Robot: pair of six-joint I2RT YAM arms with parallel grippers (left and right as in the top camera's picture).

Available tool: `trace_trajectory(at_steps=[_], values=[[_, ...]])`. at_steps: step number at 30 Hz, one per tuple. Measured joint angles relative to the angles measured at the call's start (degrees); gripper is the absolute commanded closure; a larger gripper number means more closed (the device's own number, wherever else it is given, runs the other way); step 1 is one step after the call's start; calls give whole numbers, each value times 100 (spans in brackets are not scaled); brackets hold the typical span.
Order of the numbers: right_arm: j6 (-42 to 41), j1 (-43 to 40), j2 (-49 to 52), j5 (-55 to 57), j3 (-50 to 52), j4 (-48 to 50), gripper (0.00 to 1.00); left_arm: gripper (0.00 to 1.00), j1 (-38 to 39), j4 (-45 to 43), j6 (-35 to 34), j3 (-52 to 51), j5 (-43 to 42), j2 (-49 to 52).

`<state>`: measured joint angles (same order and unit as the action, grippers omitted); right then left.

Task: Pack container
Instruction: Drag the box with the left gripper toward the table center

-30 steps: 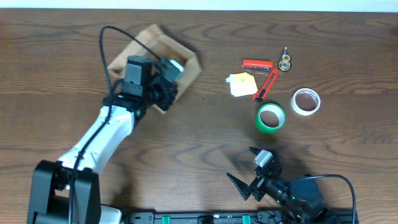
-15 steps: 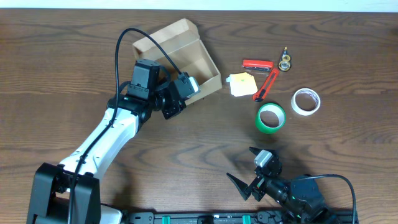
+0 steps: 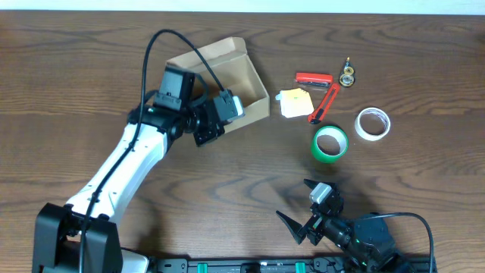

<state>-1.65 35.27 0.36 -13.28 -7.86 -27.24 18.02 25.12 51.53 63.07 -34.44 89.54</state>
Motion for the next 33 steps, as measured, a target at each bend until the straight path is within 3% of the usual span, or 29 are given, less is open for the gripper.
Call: trace_trajectory(at_steps=[12, 26, 33], values=[[0, 0, 0, 2, 0, 2, 1, 94, 0, 732, 785, 61, 328, -2], [68, 0, 0, 74, 0, -9, 1, 94, 0, 1113, 1945, 61, -278, 39], [68, -2, 0, 76, 0, -7, 1, 94, 0, 1137, 2391, 61, -225, 612]])
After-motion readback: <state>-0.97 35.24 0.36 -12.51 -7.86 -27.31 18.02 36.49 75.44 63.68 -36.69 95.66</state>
